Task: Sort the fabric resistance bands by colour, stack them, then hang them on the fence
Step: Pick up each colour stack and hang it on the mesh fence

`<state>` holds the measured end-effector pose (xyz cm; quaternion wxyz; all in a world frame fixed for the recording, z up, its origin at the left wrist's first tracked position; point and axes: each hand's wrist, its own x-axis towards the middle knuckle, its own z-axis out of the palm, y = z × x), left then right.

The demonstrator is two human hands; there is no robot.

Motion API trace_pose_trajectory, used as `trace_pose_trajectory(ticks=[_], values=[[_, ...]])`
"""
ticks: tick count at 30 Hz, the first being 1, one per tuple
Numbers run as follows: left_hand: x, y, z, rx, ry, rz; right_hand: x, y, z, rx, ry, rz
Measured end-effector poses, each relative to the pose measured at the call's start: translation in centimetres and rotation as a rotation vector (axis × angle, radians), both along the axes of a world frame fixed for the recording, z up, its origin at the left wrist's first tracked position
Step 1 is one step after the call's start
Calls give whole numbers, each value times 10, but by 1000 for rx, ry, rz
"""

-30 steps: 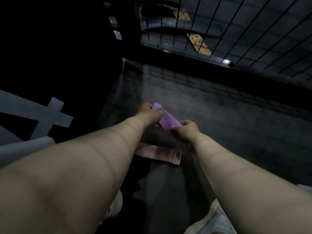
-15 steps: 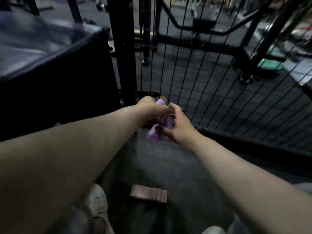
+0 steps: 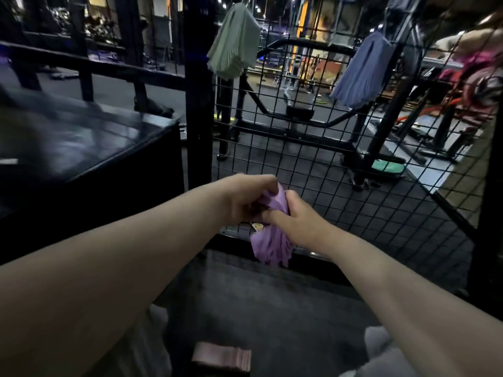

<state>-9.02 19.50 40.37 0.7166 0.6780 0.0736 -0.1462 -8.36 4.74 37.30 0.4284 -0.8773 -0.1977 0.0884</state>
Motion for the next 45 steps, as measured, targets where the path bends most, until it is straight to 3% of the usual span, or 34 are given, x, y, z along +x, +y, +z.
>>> trace_pose_trajectory(ticks=[6, 13, 19, 29, 35, 45], values=[[18, 7, -28, -182, -32, -257, 18, -12, -14, 333, 216, -4], [41, 19, -42, -311, -93, -349, 39, -13, -28, 504, 296, -24], [45, 6, -44, -116, -162, -227, 43, -9, -33, 444, 216, 25], [41, 6, -45, -133, -238, -98, 44, -3, -33, 536, 275, 7], [40, 7, -42, -216, -293, -166, 40, -6, -33, 589, 266, 8], [40, 6, -37, -172, -331, -199, 38, -14, -33, 673, 298, 52]])
